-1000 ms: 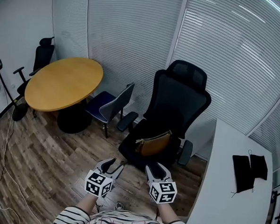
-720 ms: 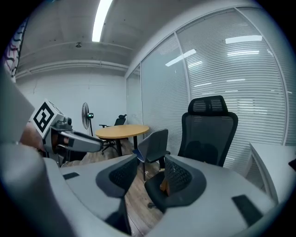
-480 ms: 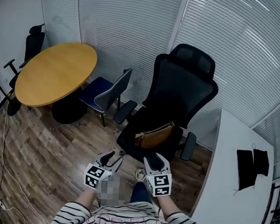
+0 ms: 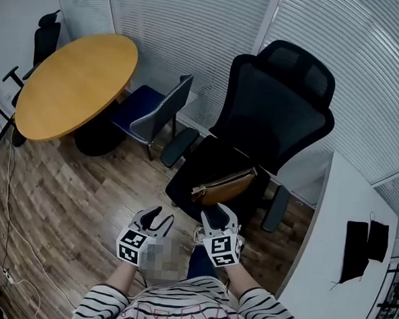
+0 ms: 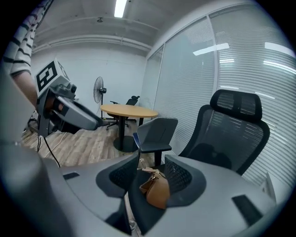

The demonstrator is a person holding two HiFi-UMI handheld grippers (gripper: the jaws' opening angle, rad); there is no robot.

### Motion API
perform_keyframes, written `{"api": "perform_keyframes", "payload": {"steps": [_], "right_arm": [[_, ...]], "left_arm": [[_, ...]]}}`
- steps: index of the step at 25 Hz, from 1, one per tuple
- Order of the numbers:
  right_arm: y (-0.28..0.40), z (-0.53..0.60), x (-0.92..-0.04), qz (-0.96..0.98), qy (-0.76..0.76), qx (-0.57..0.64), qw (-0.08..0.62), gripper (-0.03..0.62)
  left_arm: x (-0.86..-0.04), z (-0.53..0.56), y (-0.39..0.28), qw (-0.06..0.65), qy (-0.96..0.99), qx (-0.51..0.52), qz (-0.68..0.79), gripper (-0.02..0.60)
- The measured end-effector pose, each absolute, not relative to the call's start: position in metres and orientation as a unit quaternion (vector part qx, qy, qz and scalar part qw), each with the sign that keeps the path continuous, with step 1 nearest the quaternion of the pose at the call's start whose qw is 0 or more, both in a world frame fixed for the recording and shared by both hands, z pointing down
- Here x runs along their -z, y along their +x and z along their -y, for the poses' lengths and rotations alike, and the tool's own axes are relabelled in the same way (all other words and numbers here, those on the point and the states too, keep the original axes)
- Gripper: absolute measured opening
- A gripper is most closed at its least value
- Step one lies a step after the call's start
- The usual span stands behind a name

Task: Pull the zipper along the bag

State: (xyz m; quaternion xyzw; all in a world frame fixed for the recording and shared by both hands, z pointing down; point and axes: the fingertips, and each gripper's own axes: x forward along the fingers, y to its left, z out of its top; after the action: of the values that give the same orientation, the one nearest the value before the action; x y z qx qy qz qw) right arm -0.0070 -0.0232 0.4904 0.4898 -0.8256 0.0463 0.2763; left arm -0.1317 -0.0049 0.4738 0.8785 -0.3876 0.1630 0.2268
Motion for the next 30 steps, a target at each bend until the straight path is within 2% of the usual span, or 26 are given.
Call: {"api": "perform_keyframes", "payload": {"steps": [6, 17, 24, 30], "right_arm": [[-0.018, 0.056, -0.543, 0.834, 0.439, -0.022, 0.335, 0.178], [-0.044, 0.090, -0.624, 0.830, 0.328, 0.118, 0.436, 0.178], [-0.057, 0.097, -0.647, 0.817, 0.297, 0.182, 0.460, 0.178], [-0.054, 0.106, -0.650, 0.820, 0.316, 0.159, 0.449, 0.159]], "left_arm": [[-0.511, 0.033, -0.121, 0.262, 0.867, -0.165, 0.390, 0.156], [-0.562, 0.054, -0.123, 0.309, 0.846, -0.169, 0.400, 0.156], [-0.584, 0.052, -0.137, 0.322, 0.836, -0.176, 0.408, 0.156], [-0.592, 0.047, -0.137, 0.331, 0.831, -0.180, 0.410, 0.156]]}}
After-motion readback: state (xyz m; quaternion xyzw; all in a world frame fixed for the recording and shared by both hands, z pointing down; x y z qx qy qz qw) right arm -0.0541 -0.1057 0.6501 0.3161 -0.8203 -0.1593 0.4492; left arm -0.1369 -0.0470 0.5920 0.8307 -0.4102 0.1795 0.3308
